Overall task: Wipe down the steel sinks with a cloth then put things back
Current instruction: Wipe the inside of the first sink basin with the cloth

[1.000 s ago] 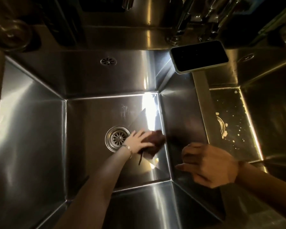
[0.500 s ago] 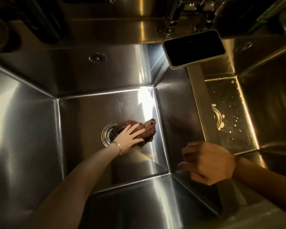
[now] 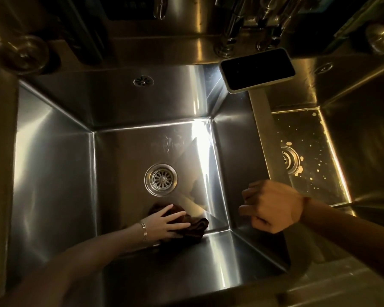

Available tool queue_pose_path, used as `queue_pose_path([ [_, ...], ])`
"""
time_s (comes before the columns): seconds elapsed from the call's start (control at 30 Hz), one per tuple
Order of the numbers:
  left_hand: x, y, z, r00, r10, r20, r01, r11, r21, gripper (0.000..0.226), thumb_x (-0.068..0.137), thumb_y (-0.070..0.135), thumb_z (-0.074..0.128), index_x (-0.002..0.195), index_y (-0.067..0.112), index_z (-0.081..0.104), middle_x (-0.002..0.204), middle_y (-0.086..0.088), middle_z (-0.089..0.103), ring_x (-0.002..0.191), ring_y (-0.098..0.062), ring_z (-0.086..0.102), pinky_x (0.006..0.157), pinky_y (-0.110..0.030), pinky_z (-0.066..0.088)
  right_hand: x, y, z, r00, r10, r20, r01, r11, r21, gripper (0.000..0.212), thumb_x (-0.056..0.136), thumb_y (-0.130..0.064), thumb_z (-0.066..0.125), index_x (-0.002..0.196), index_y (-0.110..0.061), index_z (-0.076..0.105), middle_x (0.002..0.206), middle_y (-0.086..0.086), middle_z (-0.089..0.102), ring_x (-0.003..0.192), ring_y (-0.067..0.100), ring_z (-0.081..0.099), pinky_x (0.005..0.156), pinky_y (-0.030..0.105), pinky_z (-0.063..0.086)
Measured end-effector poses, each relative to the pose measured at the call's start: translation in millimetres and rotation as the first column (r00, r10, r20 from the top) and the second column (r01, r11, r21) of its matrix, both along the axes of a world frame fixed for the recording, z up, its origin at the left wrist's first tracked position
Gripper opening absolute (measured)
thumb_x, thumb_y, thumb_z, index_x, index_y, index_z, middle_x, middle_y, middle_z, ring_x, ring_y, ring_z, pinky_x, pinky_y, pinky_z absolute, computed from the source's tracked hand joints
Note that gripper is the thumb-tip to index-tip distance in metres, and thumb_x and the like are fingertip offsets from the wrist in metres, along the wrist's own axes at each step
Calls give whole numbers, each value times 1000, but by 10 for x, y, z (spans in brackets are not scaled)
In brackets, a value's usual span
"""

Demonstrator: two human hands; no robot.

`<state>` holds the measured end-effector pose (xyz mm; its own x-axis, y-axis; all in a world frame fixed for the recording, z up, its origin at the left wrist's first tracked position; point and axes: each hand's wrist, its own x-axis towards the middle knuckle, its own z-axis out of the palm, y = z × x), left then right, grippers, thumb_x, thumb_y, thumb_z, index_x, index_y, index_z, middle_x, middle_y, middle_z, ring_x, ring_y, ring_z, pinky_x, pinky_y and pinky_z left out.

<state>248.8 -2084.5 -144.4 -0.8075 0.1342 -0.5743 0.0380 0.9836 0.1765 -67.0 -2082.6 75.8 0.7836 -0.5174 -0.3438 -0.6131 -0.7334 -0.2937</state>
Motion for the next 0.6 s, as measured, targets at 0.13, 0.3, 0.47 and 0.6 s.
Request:
queue_pose_path([
  [0.13,-57,-20,-335,982,-164,-89,159,985,-59,59,94,12,44,144,36,23,158,7,-4,144,-35,-3,110,-62,17,-14,12,-13,1000,-13,-24,14,1000,28,19,76,-30,49,68,-19,63,54,-1,58,65,19,56,61,26,43],
  [0.3,-339,-199,-269,984,-169,-63,162,982,-100,50,78,36,68,121,52,49,140,11,48,118,-27,56,74,-30,56,-17,23,-4,998,-38,-41,39,999,23,25,78,-31,45,71,-17,64,57,0,59,68,19,56,65,28,43],
  [0.47,-609,-78,35,993,57,-103,-67,993,-94,35,88,19,55,119,34,50,135,0,45,116,-32,50,56,-28,51,35,36,75,995,-62,-75,65,997,36,27,78,-29,42,68,-12,62,55,5,57,66,25,56,63,29,47],
  [0.6,-672,-73,642,879,443,-175,-453,892,-16,45,86,22,58,128,31,47,141,-6,38,120,-36,41,64,-35,51,116,60,213,984,-26,-177,20,999,-38,23,87,-26,48,88,-10,64,75,11,66,87,28,59,79,34,47],
])
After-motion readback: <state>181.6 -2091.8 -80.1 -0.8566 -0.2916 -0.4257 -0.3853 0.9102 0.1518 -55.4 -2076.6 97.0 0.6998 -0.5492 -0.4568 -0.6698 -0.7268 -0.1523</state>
